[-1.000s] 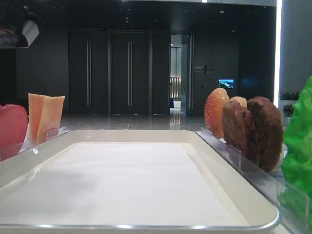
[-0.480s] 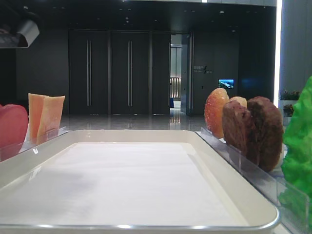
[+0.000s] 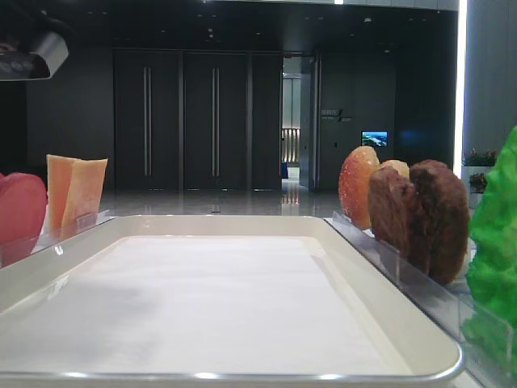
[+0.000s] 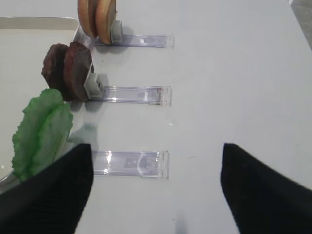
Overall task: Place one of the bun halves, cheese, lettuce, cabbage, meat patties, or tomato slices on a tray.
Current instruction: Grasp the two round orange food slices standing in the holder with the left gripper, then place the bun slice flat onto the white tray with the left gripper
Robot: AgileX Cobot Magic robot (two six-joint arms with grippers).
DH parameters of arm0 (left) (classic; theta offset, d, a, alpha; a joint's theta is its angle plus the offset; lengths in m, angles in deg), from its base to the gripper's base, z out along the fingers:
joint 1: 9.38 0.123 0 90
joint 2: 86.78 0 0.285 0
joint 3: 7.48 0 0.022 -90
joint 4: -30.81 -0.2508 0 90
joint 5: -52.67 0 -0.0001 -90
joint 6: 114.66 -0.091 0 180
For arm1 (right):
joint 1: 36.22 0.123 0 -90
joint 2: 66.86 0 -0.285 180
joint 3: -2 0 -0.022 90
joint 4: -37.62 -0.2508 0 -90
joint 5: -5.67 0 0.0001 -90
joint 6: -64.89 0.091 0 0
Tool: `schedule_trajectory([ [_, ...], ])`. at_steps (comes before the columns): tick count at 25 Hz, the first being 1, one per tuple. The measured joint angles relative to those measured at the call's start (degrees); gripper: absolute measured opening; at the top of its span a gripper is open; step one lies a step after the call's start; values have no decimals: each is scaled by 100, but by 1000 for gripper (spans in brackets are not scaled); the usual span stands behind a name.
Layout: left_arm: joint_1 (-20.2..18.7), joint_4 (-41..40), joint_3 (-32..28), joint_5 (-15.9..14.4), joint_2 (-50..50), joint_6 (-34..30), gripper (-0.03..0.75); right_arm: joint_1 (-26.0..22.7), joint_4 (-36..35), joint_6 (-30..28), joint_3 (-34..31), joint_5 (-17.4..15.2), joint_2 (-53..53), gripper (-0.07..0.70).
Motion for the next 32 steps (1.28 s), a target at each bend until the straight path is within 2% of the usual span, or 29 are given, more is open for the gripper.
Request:
schedule_trajectory([
  [9, 0, 9, 0, 0, 38, -7, 144, 0, 0, 0, 0, 0, 0, 518],
  [32, 0, 249, 0, -13, 1052, -36, 138, 0, 0, 0, 0, 0, 0, 518],
])
